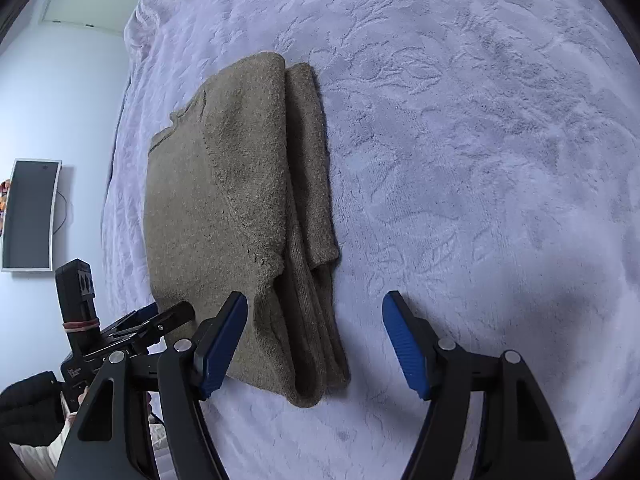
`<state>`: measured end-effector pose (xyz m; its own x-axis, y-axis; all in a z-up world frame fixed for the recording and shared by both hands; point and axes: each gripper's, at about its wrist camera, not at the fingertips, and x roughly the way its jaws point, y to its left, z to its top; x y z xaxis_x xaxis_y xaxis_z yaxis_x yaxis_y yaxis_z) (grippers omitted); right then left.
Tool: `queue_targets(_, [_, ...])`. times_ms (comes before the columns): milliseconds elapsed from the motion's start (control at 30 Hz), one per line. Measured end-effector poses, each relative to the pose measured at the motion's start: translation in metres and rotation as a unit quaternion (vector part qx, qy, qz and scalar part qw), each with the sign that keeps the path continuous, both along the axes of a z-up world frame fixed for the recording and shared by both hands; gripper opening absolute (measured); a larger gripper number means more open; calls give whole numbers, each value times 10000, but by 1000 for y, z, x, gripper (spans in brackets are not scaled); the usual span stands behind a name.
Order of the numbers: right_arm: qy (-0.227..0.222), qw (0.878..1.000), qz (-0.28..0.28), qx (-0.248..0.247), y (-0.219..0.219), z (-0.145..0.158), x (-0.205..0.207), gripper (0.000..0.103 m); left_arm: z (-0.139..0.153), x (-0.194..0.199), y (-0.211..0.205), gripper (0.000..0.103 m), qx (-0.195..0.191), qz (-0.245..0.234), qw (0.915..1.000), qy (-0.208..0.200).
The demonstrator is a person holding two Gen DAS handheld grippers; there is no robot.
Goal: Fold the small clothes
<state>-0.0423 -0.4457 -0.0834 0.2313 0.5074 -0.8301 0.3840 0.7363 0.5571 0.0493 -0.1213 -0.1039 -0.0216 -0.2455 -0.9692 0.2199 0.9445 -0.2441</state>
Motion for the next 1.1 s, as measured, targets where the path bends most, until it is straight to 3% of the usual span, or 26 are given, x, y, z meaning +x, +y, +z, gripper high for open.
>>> queue_targets(133, [-192,9997,79,103,-7,3,11,74,15,7,9,103,-744,33,9972,-107])
queue_targets(233, [-327,9990,118,289,-14,0,26,80,18,16,10,103,-1068,37,9942,-85])
queue_targets(600, [-341,9927,316,1116,-28,-50,76,80,-10,33,-11,103,-1484,-154,9884,299])
queue_targets(833, [-654,9792,374,1883,-15,-61,98,82,-19,34,-14,101,-1599,-106,9861,432])
queue_targets(867, [-559,9807,389,1832,-9,-64,101,80,-18,34,-11,92,-1567,-11,9869,397])
queue_targets(933, [-304,9867,427,1540,-1,-69,105,62,-14,32,-7,79,-1419,49,9894,312])
queue_targets(1000, [-297,9860,301,1614,2,-66,103,41,-8,30,-3,63,-1398,55,9900,184])
queue_targets(1033, [-354,9840,272,1722,3,-63,102,35,-4,29,0,56,-1454,42,9893,140])
queue_targets(1100, [-474,9815,256,1836,4,-52,97,34,7,27,3,54,-1565,-12,9877,44])
